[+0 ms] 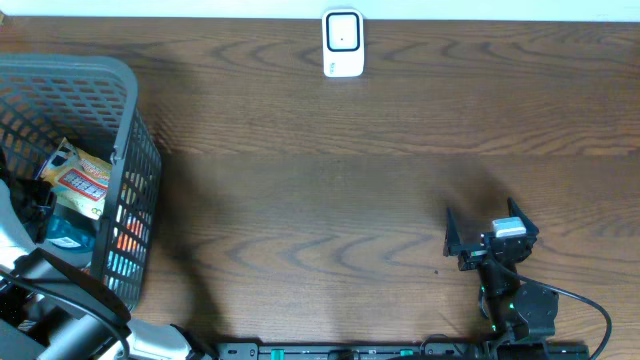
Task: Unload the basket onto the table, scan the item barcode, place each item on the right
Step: 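Reach the left gripper into the basket and grasp the blue Listerine bottle, then lift the bottle out and carry it toward the white scanner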
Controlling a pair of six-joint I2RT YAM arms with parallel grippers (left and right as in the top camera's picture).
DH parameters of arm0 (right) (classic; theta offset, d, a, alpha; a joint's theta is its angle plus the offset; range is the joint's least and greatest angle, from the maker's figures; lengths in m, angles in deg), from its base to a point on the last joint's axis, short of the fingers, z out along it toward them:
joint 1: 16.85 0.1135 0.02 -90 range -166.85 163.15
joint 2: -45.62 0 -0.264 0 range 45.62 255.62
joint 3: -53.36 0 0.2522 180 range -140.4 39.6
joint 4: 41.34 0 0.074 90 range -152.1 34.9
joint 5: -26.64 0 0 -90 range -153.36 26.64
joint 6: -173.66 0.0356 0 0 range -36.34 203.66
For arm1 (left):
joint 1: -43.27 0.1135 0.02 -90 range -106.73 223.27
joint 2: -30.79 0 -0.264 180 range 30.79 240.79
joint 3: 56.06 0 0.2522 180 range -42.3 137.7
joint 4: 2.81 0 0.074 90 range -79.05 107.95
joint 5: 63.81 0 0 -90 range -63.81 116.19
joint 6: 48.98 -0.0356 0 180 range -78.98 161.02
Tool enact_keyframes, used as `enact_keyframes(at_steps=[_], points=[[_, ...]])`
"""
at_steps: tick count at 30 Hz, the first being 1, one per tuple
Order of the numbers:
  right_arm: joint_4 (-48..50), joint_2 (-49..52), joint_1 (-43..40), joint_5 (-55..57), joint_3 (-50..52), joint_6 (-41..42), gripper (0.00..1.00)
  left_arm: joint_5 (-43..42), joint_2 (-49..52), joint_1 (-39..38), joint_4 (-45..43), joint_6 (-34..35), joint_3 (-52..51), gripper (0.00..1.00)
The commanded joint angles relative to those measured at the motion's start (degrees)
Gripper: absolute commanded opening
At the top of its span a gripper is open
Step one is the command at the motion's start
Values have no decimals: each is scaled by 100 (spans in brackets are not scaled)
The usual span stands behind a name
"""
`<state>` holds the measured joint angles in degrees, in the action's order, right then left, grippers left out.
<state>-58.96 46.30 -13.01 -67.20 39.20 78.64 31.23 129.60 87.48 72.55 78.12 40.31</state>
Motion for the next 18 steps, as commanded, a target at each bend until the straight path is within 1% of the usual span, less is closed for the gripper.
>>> enact_keyframes(at_steps=[1,3,7,11,13,18], points=[[-22,-20,24,11,9,68,99,-170,42,11,66,-72,-138,24],[-22,-20,24,11,9,68,99,-273,-11,11,63,-114,-136,19],[-22,-20,24,11,9,68,99,-304,-280,11,83,-133,13,19],[-22,-20,24,11,9,68,99,-476,-837,11,85,-153,341,18],[-22,-20,24,11,9,68,99,-673,-1167,7,85,-153,533,19],[-22,-20,24,11,9,68,99,-1661,-2144,7,-155,-131,863,19]])
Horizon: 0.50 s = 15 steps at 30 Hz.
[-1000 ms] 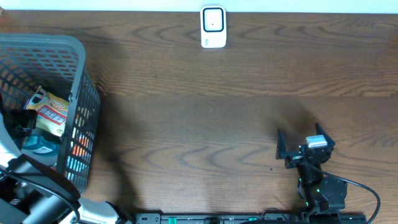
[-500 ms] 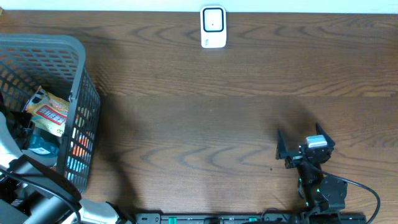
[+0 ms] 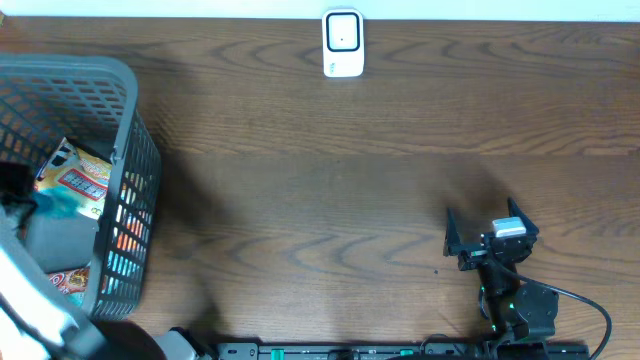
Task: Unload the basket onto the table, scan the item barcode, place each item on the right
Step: 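Lift the bottle out and carry it toward the white scanner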
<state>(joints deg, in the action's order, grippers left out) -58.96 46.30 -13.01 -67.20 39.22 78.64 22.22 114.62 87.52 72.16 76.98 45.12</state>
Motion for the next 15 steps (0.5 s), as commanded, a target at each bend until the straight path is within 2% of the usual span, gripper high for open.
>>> enact_keyframes(at_steps=[1,4,8,11,15], points=[[-22,-20,24,11,7,68,99,-1045,-876,2,-227,-9,391,19],[-22,-20,22,11,7,68,99,-1961,-1521,-11,-566,205,391,19],[-22,-20,22,11,7,68,99,-2730,-2138,-256,-999,699,391,19],[-22,-20,24,11,7,68,99,-3073,-2461,-723,-1237,1071,391,19],[-22,-20,24,11,7,68,99,-3119,-2636,-1768,-1405,1226,389,19]])
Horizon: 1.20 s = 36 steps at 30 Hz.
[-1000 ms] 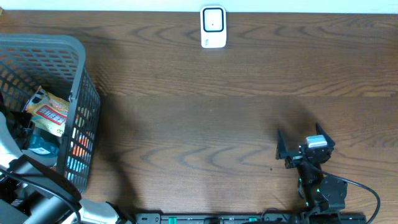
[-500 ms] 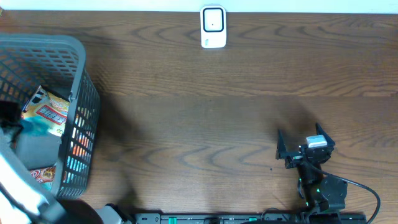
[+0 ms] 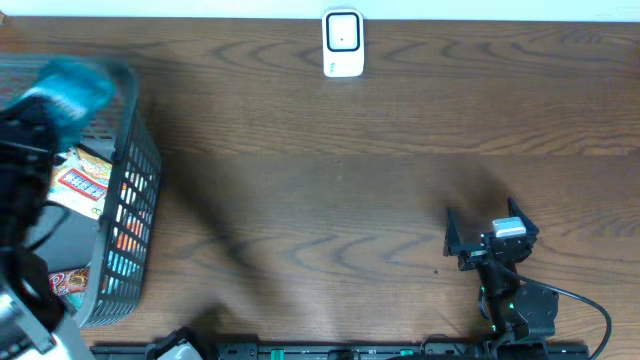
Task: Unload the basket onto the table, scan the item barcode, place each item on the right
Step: 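Lift the bottle out and carry it toward the white scanner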
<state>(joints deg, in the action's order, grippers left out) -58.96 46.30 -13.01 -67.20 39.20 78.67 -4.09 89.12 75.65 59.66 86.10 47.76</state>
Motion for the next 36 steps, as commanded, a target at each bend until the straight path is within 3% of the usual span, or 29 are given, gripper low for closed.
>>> enact_keyframes(at_steps=[1,8,17,25,36], points=[[-22,-20,24,11,9,66,99,-487,-83,-831,-149,310,125,19],[-22,-20,24,11,9,66,99,-457,341,-2745,-149,140,-177,19],[-22,-20,24,11,9,66,99,542,2109,-4964,-168,-459,-442,19],[-22,-20,24,11,9,66,99,699,3764,-6050,-1119,-610,-442,19],[-22,-20,22,11,9,66,99,658,5230,-6627,-2258,-319,-442,22]])
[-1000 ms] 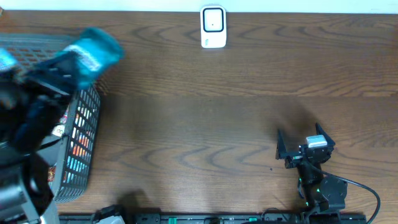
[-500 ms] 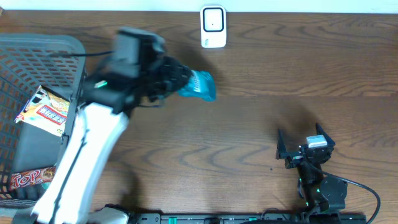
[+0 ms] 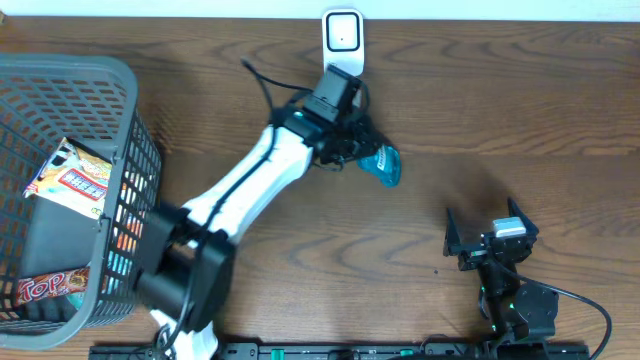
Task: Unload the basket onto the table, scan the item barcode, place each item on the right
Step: 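Lift the bottle out and carry it toward the white scanner, then release the bottle on the table beside the scanner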
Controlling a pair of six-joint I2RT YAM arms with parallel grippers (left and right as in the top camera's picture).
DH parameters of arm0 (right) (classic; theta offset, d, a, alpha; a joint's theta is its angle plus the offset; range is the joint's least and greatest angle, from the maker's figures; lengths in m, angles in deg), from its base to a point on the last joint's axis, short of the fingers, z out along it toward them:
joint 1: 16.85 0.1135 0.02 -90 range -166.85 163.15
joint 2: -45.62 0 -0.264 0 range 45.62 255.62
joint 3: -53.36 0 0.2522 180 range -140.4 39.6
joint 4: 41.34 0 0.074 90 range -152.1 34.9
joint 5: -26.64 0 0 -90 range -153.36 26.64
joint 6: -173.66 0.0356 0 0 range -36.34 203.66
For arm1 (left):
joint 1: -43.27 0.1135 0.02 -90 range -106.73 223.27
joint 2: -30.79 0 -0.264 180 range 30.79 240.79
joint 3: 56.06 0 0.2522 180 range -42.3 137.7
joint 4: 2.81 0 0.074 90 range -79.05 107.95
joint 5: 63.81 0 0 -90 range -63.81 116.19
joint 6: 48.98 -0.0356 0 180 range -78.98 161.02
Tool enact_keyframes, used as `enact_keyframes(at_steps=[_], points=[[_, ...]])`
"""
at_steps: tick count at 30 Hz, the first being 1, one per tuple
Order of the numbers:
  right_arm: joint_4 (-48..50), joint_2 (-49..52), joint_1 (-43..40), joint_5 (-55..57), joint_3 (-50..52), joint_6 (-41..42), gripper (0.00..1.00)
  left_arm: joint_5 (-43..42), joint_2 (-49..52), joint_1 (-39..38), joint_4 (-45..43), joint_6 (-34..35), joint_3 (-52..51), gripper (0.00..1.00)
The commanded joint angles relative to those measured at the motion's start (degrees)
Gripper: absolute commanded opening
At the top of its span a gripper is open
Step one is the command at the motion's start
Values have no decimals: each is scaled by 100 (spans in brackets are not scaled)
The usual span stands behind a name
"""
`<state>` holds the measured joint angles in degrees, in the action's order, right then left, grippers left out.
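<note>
The white barcode scanner (image 3: 342, 42) stands at the far edge of the table, in the middle. My left arm reaches across from the lower left, and its gripper (image 3: 362, 148) is just in front of the scanner, shut on a teal packet (image 3: 385, 167). The packet hangs to the right of the fingers, a little nearer than the scanner. My right gripper (image 3: 485, 218) rests at the near right, open and holding nothing. Which face of the packet carries the barcode cannot be seen.
A grey wire basket (image 3: 120, 150) fills the left side. Inside lie an orange and white snack packet (image 3: 72, 178) and a red packet (image 3: 45, 287). Brown wooden table (image 3: 480, 120) stretches between the basket and the right arm.
My left gripper was above the basket's far left corner with the teal packet. Now it holds the packet in front of the scanner at the table's far middle. The right arm has not moved.
My left arm was low in the basket over the teal packet. Then it was deeper in the basket, and afterwards it held the teal packet raised over the basket's corner. By now the packet is out of the basket and near the scanner.
</note>
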<state>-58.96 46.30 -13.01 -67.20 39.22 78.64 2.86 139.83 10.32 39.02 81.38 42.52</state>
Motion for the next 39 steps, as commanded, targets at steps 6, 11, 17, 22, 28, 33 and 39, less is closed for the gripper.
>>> enact_keyframes(at_steps=[6,11,17,22,28,33,39], points=[[-22,-20,22,11,7,68,99,-348,605,-181,-557,415,83,23],[-22,-20,24,11,7,68,99,-452,835,-186,-671,474,83,24],[-22,-20,24,11,7,68,99,-450,881,-186,-501,407,72,56],[-22,-20,24,11,7,68,99,-59,881,-186,76,404,72,80],[-22,-20,24,11,7,68,99,968,881,-186,852,153,72,80],[-22,-20,24,11,7,68,99,1019,769,-160,1032,-236,120,80],[-22,-20,22,11,7,68,99,1700,-72,44,1880,-1239,802,85]])
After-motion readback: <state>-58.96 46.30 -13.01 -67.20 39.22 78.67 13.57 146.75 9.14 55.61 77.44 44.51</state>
